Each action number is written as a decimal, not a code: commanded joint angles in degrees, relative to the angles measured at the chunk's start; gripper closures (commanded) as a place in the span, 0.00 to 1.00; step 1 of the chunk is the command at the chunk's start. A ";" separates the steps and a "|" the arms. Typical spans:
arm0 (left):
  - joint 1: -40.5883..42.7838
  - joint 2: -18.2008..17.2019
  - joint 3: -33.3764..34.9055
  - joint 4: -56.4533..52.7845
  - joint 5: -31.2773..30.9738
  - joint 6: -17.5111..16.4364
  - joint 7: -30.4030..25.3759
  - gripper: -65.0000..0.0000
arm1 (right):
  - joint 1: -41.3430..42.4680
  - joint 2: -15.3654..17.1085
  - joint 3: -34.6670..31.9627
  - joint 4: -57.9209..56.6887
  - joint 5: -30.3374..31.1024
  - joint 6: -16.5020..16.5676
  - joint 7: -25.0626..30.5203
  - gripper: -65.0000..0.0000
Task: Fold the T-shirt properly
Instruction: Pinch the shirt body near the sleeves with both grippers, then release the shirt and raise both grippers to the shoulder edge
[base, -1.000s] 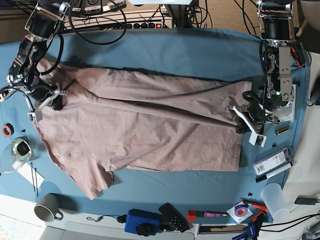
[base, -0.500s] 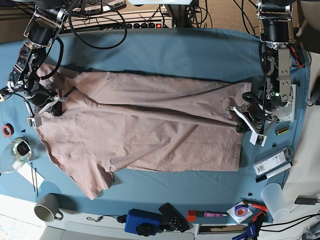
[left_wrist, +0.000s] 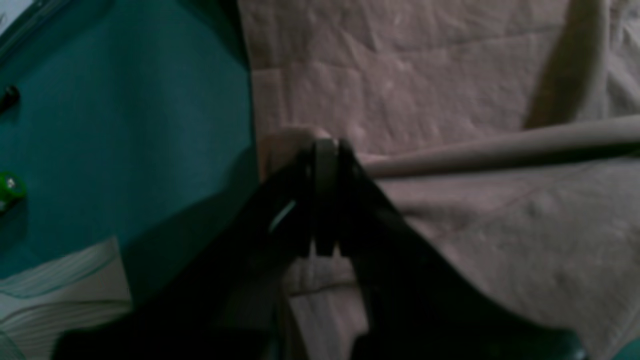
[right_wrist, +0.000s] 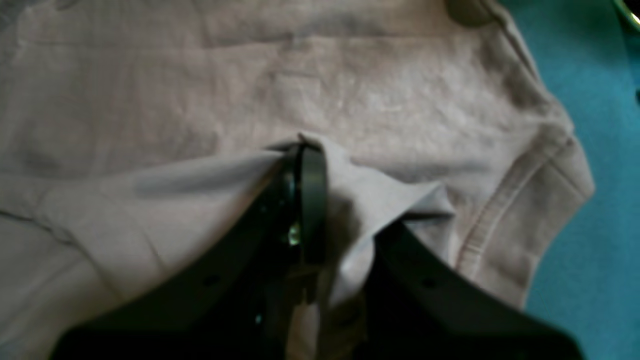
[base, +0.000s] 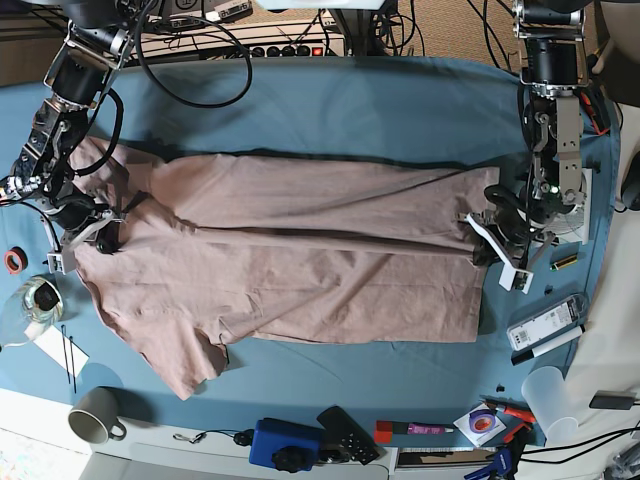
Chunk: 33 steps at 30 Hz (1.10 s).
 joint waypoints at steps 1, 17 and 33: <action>-1.27 -0.61 -0.26 0.81 -0.22 0.02 -1.40 1.00 | 1.29 1.49 -0.26 0.85 -0.37 -0.31 2.08 1.00; -2.32 -0.63 -0.28 0.79 -0.17 -0.37 -3.34 0.67 | 1.33 1.38 -2.36 0.87 -1.18 -0.42 2.54 0.73; -3.98 -0.61 -2.14 8.04 -5.42 0.72 17.11 0.63 | 1.27 3.93 9.81 9.84 18.12 -0.44 -13.05 0.73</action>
